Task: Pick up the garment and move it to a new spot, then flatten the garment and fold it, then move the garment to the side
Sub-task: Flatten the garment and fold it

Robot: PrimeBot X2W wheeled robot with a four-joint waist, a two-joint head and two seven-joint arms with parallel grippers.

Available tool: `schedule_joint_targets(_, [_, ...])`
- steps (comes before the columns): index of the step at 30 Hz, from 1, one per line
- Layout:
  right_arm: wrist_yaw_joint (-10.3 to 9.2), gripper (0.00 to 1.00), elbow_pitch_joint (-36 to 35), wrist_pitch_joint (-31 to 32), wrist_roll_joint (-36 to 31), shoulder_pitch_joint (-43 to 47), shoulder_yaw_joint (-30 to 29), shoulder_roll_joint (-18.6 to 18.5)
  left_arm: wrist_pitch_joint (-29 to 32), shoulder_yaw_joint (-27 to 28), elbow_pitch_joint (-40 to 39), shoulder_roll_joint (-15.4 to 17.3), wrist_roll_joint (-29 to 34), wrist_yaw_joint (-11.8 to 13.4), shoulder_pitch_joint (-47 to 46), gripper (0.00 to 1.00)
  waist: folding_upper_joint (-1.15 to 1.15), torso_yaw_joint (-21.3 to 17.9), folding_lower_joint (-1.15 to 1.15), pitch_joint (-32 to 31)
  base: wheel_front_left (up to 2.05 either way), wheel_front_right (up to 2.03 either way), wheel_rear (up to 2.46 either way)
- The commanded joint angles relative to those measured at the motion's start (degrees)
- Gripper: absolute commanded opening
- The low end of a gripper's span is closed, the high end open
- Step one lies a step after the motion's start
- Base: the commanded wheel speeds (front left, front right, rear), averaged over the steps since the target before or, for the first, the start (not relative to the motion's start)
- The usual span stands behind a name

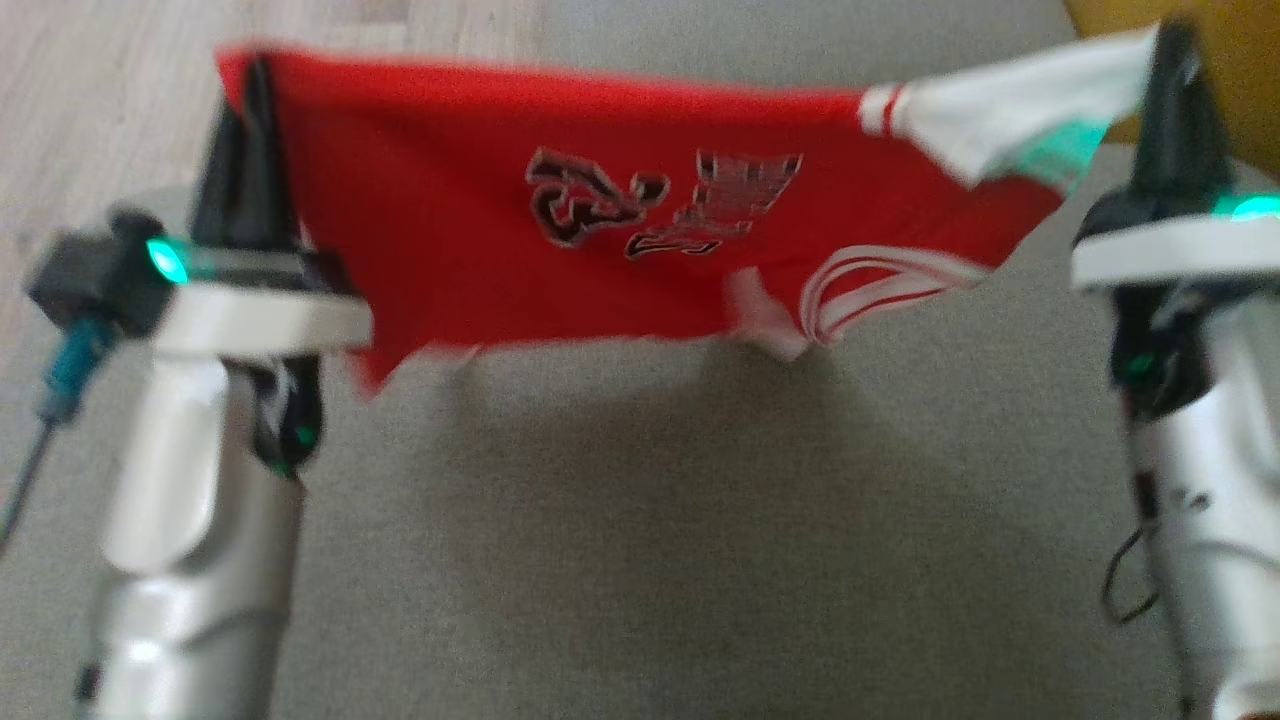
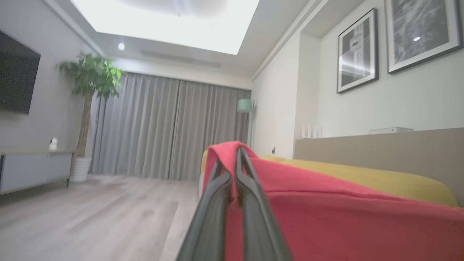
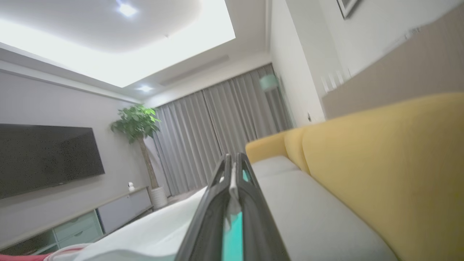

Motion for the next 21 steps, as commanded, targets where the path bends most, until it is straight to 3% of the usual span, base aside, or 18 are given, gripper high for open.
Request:
schedule_joint_targets(1, [0.19, 0.00, -3.56, -0.11, 0.18, -4.46, 1.85, -1.59, -0.24, 1.55, -2.04, 3.16, 1.05, -0.10, -4.44, 0.00, 0.00, 0.28, 0.00, -1.27, 0.00, 0.00, 0.00])
schedule_joint_targets(10, [0.19, 0.00, -8.58, 5.28, -2.61, -15.69, 3.69, -6.34, 8.53, -0.80, 0.50, 7.81, 4.42, 0.22, -14.88, 0.00, 0.00, 1.49, 0.00, 0.05, 0.00, 0.00, 0.00])
schedule_joint_targets(16, [0.19, 0.00, -2.49, 6.35, -6.50, -24.47, 6.08, -5.82, 11.07, -1.31, 6.43, 7.56, 4.16, 0.72, -18.49, 0.00, 0.00, 1.84, 0.00, 6.84, 0.00, 0.00, 0.00])
schedule_joint_targets(21, [0.19, 0.00, 6.09, 1.86, -11.39, -35.87, 3.23, -5.59, 5.32, -0.77, 12.17, 6.42, 4.94, 2.87, -26.53, 0.00, 0.00, 1.14, 0.00, 12.37, 0.00, 0.00, 0.00])
